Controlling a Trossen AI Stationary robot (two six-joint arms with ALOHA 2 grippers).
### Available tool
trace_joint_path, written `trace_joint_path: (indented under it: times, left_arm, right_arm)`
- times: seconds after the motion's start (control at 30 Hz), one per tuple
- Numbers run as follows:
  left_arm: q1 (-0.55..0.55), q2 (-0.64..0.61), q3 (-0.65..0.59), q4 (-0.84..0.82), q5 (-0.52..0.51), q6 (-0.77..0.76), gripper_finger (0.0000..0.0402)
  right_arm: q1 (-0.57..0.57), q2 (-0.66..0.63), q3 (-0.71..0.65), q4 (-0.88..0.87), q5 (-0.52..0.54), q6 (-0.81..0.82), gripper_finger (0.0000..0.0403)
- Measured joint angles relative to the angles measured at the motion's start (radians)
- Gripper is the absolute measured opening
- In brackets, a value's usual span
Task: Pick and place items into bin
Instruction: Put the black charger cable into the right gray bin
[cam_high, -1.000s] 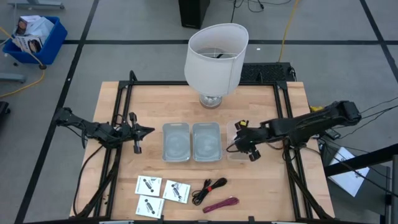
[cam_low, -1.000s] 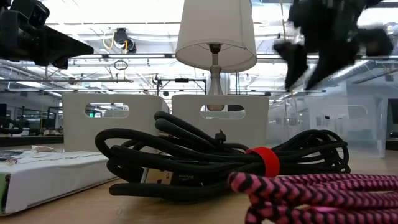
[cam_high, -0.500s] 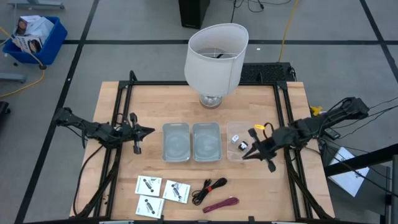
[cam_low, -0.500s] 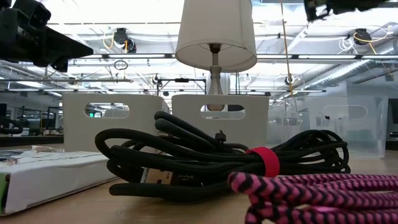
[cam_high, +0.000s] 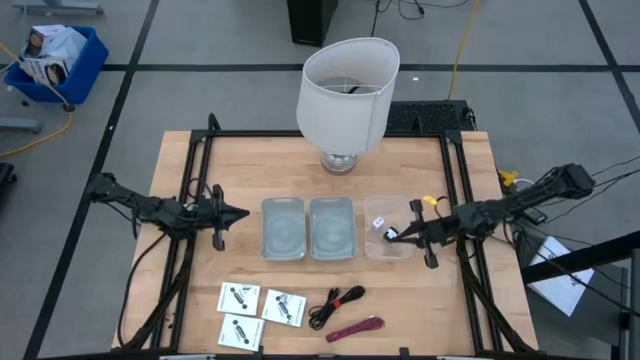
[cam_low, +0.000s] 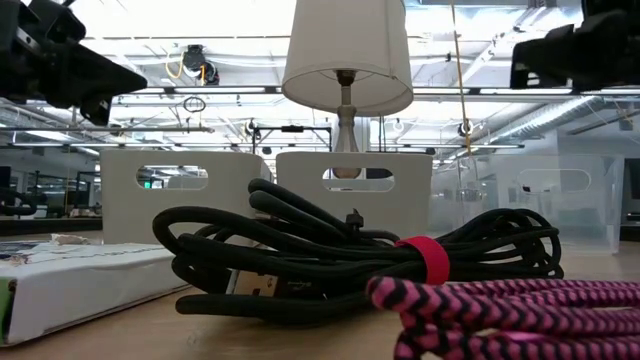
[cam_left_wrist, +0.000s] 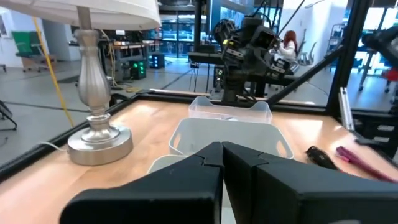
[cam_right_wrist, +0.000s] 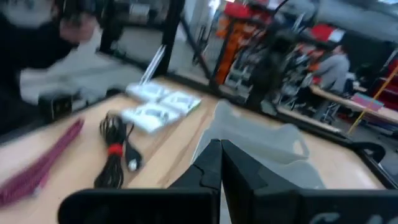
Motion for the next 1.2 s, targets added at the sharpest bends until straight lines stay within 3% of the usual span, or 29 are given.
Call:
trace_joint_path:
  times: [0.23,0.33,0.4,0.7,0.8,0.97,1.2]
  left_arm:
    - [0.000,0.000,0.000,-0.005,0.000,-0.019,0.0008]
    - [0.000,0.000,0.000,-0.006,0.000,-0.019,0.0008]
    - [0.000,0.000,0.000,-0.006,-0.002,-0.019,0.0008]
    - [0.000,0.000,0.000,-0.006,-0.010,0.004,0.0008]
    - [0.000,0.000,0.000,-0.006,-0.006,0.004,0.0008]
    - [0.000,0.000,0.000,0.003,0.034,0.008,0.0008]
    - [0.000,0.156,0.000,0.285,0.066,0.037,0.0008]
  right_arm:
    - [-0.003,-0.171,-0.075,-0.082,-0.002,0.055,0.0001]
    - [-0.005,-0.237,-0.089,-0.068,0.054,0.057,0.0001]
    - [-0.006,-0.266,-0.090,-0.084,0.104,0.057,0.0001]
    - [-0.069,-0.367,-0.093,-0.132,0.108,0.029,0.0000]
    - [-0.131,-0.379,-0.093,-0.153,0.080,0.047,0.0000]
    - [-0.217,-0.377,-0.094,-0.217,-0.058,0.096,0.0000]
    - [-0.286,-0.378,-0.094,-0.240,-0.059,0.108,0.0000]
